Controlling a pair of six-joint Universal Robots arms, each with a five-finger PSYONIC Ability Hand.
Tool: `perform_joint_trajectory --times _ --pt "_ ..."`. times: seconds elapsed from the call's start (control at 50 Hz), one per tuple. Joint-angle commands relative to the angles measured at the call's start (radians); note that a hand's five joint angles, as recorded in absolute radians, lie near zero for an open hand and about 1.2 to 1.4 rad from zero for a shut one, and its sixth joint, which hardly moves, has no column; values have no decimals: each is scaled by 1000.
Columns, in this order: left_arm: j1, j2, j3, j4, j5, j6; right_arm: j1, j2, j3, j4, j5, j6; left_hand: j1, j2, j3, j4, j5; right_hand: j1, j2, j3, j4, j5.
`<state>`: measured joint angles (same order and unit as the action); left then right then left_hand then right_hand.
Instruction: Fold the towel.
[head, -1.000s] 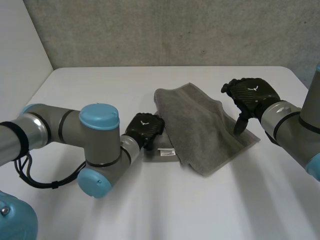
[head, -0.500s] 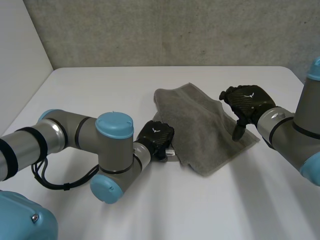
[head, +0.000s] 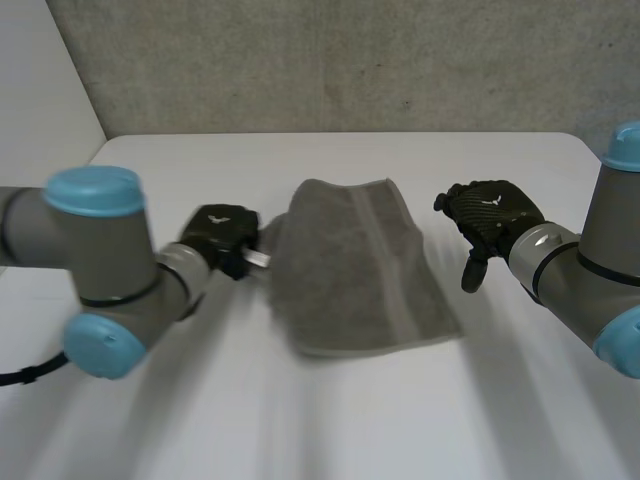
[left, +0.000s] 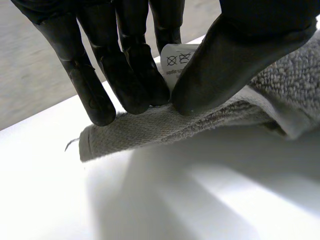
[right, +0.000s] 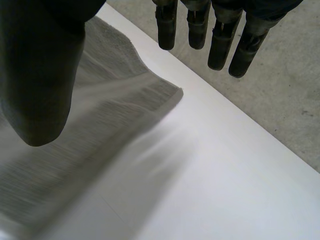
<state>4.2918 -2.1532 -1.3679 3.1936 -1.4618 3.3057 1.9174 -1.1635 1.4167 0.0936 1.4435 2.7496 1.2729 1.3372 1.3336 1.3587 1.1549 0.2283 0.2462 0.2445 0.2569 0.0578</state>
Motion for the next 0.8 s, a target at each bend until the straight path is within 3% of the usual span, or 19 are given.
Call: perform_joint_trajectory --times 0.02,0.08,0.16,0.2,0.26,0.48,0.58,0.8 --pt "186 24 -27 5 46 2 0 4 2 0 0 -4 123 59 63 38 67 -54 -72 -70 -82 -58" --pt "252 13 -23 6 93 0 5 14 10 0 -5 -5 123 59 63 38 67 -54 -72 -70 -82 -58" --pt "279 10 -33 5 138 -2 50 33 19 5 0 -13 36 -29 -25 -50 -21 -54 -72 -70 -82 -58" --pt "281 15 -51 -4 169 -9 73 34 28 5 -5 -13 -315 -379 -376 -401 -371 -54 -72 -70 -82 -58" --pt "272 27 -91 -3 185 -9 112 30 57 5 -8 -10 -416 -481 -477 -502 -473 -54 -72 -70 -82 -58" --pt "252 56 -175 8 189 -6 259 39 172 -70 -64 7 -601 -666 -662 -687 -658 -20 -38 -37 -49 -24" --pt "256 59 -207 9 187 -8 272 50 202 -155 -71 8 -757 -821 -817 -843 -813 112 94 95 83 108" --pt "256 61 -241 12 187 -9 284 129 202 -213 -75 67 -924 -989 -985 -1010 -981 121 103 105 92 117"
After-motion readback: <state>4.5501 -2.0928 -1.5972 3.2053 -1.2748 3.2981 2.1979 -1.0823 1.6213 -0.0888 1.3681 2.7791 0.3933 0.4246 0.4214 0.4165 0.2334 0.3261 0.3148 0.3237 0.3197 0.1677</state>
